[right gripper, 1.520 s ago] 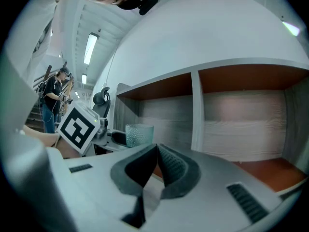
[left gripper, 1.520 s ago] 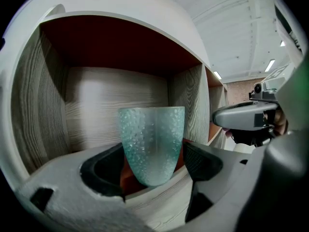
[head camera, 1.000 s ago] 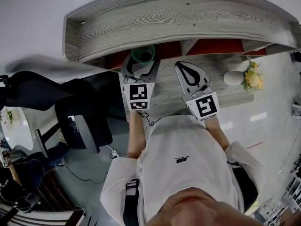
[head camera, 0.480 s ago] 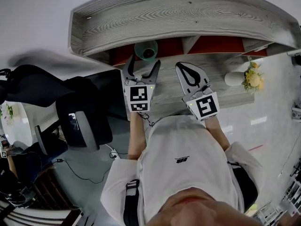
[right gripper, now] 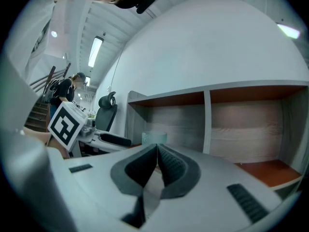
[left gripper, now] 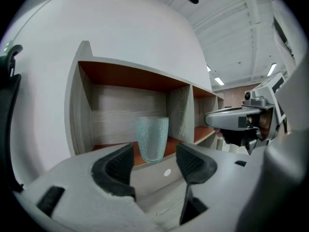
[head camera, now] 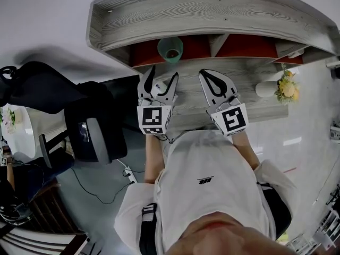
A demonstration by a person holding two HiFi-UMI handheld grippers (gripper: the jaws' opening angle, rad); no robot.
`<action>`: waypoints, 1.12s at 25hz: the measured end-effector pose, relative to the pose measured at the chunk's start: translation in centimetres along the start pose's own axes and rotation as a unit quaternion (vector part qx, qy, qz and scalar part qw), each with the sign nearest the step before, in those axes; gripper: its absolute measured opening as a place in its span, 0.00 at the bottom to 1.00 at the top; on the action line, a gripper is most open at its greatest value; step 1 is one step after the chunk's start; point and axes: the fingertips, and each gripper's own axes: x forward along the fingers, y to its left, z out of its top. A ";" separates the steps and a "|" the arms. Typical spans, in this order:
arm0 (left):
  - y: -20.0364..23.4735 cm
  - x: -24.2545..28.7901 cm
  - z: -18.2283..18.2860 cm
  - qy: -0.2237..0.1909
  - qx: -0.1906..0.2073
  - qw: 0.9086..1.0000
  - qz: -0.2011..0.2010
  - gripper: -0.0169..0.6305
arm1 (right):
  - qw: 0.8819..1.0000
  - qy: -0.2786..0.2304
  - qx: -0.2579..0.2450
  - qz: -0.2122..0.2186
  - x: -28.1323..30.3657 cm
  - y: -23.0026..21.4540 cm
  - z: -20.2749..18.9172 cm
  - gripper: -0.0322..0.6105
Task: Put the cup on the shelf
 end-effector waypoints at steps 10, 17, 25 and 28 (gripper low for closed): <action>0.0 -3.5 1.0 -0.038 -0.013 0.999 0.025 0.18 | 1.000 -0.007 -0.004 0.002 -0.9 0.8 0.7 0.09; -0.8 -5.2 0.7 -0.047 -0.020 0.998 0.023 0.09 | 1.000 0.002 0.003 0.022 -1.3 2.1 -0.2 0.09; -1.1 -5.8 0.6 -0.045 -0.013 0.999 0.017 0.09 | 1.000 0.003 0.004 0.030 -1.4 2.8 -0.4 0.09; -1.3 -5.7 0.7 -0.047 -0.013 0.999 0.015 0.09 | 1.000 0.004 0.006 0.030 -1.5 2.9 -0.2 0.09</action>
